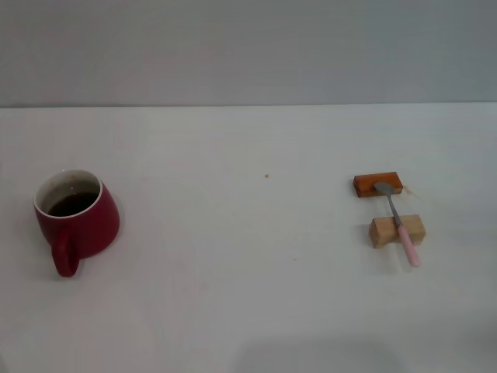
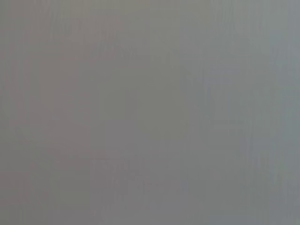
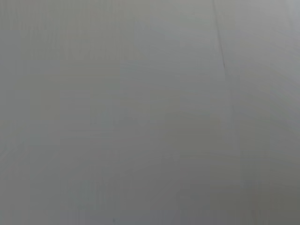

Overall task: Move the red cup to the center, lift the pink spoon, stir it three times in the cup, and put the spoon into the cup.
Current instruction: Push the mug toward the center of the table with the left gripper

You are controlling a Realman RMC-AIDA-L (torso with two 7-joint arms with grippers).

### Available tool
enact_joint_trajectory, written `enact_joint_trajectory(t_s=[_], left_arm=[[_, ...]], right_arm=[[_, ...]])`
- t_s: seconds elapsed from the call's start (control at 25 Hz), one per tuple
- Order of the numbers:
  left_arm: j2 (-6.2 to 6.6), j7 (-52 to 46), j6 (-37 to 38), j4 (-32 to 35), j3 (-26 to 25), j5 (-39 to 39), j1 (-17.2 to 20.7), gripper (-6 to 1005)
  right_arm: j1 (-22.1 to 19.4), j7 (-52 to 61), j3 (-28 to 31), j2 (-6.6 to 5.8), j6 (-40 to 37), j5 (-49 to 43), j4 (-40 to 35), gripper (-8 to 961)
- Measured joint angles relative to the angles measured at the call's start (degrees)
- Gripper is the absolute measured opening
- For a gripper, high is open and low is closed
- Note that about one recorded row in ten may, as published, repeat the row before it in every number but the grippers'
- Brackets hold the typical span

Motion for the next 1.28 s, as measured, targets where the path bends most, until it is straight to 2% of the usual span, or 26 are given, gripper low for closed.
enact_joint_trajectory(t_s=[0.64,1.08,1.2,1.28], left_arm=[[0.08,0.1,-0.3,0.1,-0.1,0.0,0.0,786],[0.05,0.5,-5.9,1.9,-0.1,-0.1,0.5,756],[0.16,0.5,-6.3,4.1,0.2,0.2,0.6,748],[0.23,0.6,-6.3,6.6,1.3,0.5,1.1,530]], right_arm=[[0.0,0.0,0.0,0.00,-0.2,0.0,0.0,685],[-0.1,0.0,0.0,0.00,-0.4,0.0,0.0,684],[-0.1,0.0,0.0,0.00,-0.4,0.0,-0.1,684],[-0.1,0.0,0.0,-0.01,-0.5,0.0,-0.3,684]])
